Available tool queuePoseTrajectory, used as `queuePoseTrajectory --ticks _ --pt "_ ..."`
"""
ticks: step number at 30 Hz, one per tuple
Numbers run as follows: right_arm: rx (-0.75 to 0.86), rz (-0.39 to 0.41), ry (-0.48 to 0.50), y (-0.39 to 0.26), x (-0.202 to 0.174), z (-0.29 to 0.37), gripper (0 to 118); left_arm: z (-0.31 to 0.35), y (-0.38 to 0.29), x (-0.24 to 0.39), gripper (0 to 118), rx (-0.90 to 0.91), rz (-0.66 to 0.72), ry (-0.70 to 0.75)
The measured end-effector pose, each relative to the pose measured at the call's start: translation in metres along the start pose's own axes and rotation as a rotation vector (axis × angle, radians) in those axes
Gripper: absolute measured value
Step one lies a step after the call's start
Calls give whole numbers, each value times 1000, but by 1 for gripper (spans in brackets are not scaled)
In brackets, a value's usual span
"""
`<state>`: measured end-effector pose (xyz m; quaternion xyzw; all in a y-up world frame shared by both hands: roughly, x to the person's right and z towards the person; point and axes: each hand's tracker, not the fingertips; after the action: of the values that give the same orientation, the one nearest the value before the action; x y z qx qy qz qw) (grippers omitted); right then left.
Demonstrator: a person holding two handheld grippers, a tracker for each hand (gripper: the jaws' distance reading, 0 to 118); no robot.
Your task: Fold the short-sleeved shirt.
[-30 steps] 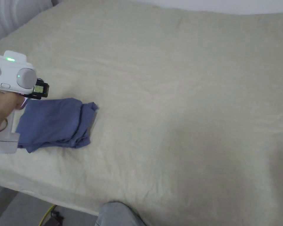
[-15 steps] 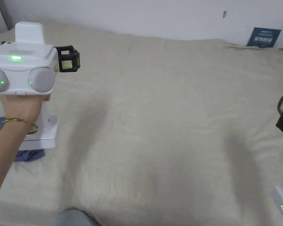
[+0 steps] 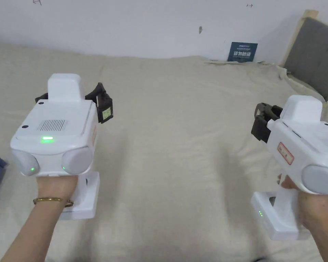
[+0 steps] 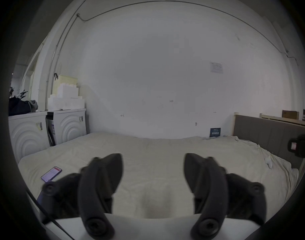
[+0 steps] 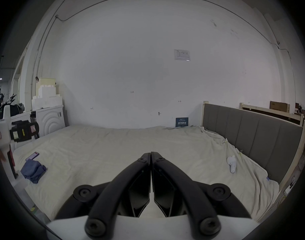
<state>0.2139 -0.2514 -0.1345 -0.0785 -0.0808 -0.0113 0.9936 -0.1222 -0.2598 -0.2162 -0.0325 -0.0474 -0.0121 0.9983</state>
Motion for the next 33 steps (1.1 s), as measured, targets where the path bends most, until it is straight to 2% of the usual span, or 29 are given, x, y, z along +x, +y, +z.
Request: queuePoseTrajectory --ticks 3,7,13,16,22,33 --pt "-6 0 -4 -7 2 -1 0 4 -14 6 20 -1 -31 -2" --pt "-14 -7 -6 -14 -2 3 0 9 -27 7 0 -23 -36 -11" --pt "-18 6 -16 -29 -10 10 0 12 -41 6 0 -74 -16 -41" --pt "-28 -30 -5 -35 -13 14 0 10 -46 5 0 -87 -20 -43" --pt "-56 -37 6 -43 -17 15 0 12 -50 2 0 -105 -19 -46" --pt "-43 -10 21 -41 -27 22 0 14 -59 -2 0 -152 -9 -41"
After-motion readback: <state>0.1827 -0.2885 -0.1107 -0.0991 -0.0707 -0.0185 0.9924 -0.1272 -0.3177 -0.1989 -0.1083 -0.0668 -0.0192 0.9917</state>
